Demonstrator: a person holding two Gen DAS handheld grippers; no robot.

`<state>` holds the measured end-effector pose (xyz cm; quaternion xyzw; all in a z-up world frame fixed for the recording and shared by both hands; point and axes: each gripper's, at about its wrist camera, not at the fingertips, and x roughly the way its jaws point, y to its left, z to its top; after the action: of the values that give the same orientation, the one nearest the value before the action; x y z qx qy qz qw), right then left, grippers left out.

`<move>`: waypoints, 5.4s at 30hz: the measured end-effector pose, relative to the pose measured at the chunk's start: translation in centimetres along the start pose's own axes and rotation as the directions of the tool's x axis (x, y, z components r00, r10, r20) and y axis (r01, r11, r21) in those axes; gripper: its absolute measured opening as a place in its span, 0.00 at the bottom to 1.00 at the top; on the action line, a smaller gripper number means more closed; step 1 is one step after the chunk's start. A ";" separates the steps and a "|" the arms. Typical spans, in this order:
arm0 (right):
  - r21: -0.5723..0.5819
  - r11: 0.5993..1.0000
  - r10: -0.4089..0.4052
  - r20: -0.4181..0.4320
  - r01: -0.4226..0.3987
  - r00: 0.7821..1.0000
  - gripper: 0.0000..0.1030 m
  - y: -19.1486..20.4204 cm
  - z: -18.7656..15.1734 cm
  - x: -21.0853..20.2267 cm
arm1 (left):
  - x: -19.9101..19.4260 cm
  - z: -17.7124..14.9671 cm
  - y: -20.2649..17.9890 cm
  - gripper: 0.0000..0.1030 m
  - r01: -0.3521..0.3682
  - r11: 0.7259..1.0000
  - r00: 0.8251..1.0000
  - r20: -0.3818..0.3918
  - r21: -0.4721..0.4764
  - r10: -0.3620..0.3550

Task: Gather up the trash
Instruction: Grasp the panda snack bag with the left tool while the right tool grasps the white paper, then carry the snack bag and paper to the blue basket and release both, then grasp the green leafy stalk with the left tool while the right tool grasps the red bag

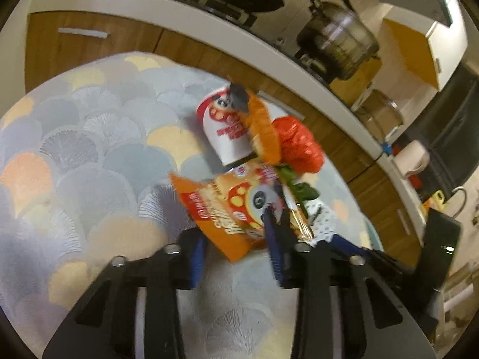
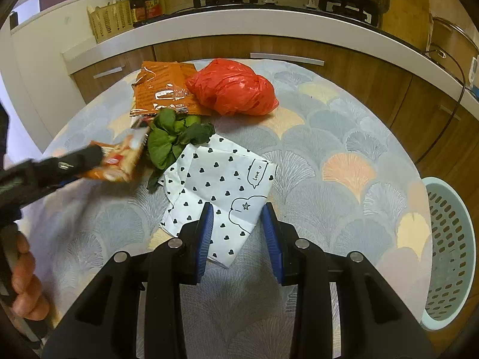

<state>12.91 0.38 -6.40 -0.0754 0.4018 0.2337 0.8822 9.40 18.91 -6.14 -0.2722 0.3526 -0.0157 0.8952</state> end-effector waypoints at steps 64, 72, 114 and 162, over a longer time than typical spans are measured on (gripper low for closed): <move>0.148 0.981 -0.162 0.292 0.123 0.943 0.03 -10.2 -2.4 -14.1 | -1.9 -1.5 -13.6 0.01 0.183 0.957 0.982 -0.002 0.227 -0.187; 0.298 0.935 -0.279 0.282 0.192 0.918 0.03 -18.4 -4.1 -16.5 | 3.0 -1.7 -23.3 0.01 0.235 0.909 0.972 -0.089 0.345 -0.218; 0.224 0.974 -0.083 0.226 0.031 0.971 0.46 -13.9 -1.5 -13.9 | 0.9 0.1 -18.5 0.63 0.046 0.957 0.999 0.014 0.287 -0.052; 0.036 0.993 0.113 -0.010 -0.112 0.994 0.68 -0.6 11.5 6.7 | 3.2 0.0 -4.4 0.20 -0.039 0.966 0.991 -0.117 0.254 0.071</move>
<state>24.70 5.88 -3.76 -0.0386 0.4148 0.2754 0.8664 12.50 14.51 -5.94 -0.1453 0.4108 -0.0523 0.8985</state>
